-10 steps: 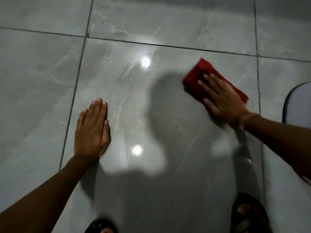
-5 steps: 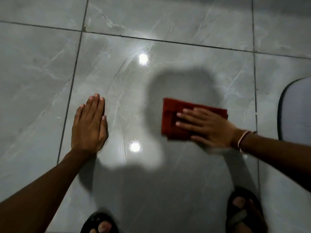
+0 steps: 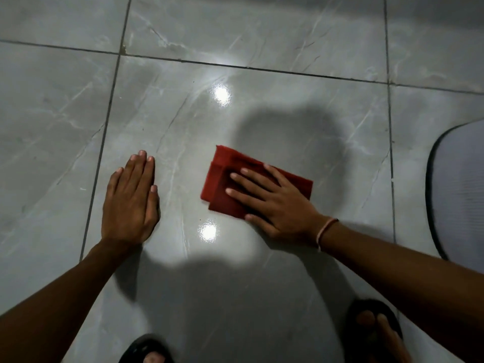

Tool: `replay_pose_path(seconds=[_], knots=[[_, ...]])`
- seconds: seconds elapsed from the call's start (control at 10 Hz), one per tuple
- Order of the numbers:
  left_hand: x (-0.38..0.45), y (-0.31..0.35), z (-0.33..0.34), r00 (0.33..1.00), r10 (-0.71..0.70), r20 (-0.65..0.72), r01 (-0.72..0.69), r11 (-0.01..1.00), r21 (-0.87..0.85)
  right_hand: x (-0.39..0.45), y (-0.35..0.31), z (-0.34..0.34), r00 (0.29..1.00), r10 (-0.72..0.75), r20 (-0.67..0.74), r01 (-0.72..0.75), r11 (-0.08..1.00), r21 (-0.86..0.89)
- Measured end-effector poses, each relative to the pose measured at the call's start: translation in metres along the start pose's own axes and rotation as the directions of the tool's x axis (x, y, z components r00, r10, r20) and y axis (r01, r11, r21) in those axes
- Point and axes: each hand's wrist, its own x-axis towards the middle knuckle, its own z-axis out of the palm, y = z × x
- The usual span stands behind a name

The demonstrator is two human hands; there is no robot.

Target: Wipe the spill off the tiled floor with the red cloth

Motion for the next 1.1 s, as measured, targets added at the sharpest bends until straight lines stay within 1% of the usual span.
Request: replay_pose_path(seconds=[0.1, 0.2, 0.3, 0.4, 0.5, 0.6, 0.7, 0.8, 0.9, 1.0, 1.1], knots=[[0.000, -0.002, 0.002, 1.000, 0.010, 0.010, -0.010, 1.000, 0.019, -0.028, 0.001, -0.006, 0.985, 0.158, -0.070, -0.152, 0.985, 0.086], [-0.002, 0.001, 0.000, 0.999, -0.008, 0.044, 0.006, 0.999, 0.044, -0.036, -0.011, -0.017, 0.907, 0.396, -0.147, -0.351, 0.900, 0.258], [0.001, 0.016, -0.017, 0.988, -0.045, 0.149, 0.032, 0.996, 0.088, -0.040, -0.020, -0.050, 0.801, 0.598, 0.008, -0.501, 0.664, 0.555], [0.020, 0.053, -0.051, 0.953, -0.040, 0.299, 0.021, 0.998, 0.067, -0.052, -0.014, -0.101, 0.597, 0.798, 0.080, -0.516, 0.306, 0.800], [0.050, 0.136, -0.098, 0.966, 0.139, 0.218, -0.141, 0.990, -0.006, -0.092, -0.008, -0.172, 0.447, 0.892, 0.071, -0.351, 0.102, 0.931], [0.076, 0.245, -0.154, 0.900, 0.435, 0.002, -0.435, 0.900, -0.018, -0.145, 0.008, -0.253, 0.326, 0.944, -0.051, -0.166, 0.110, 0.980], [0.095, 0.359, -0.196, 0.765, 0.635, -0.111, -0.641, 0.767, -0.031, -0.202, 0.035, -0.332, 0.143, 0.945, -0.296, -0.174, 0.318, 0.932], [0.107, 0.465, -0.207, 0.668, 0.727, -0.163, -0.741, 0.669, -0.056, -0.257, 0.071, -0.379, 0.116, 0.847, -0.518, -0.425, 0.514, 0.745], [0.098, 0.532, -0.184, 0.621, 0.779, -0.089, -0.784, 0.619, -0.052, -0.296, 0.100, -0.372, 0.206, 0.821, -0.532, -0.726, 0.493, 0.479], [0.080, 0.552, -0.159, 0.667, 0.735, 0.120, -0.729, 0.677, -0.100, -0.317, 0.101, -0.341, 0.344, 0.913, -0.221, -0.883, 0.394, 0.254], [0.058, 0.546, -0.161, 0.690, 0.655, 0.310, -0.666, 0.741, -0.084, -0.327, 0.085, -0.351, 0.356, 0.933, 0.045, -0.867, 0.312, 0.388]])
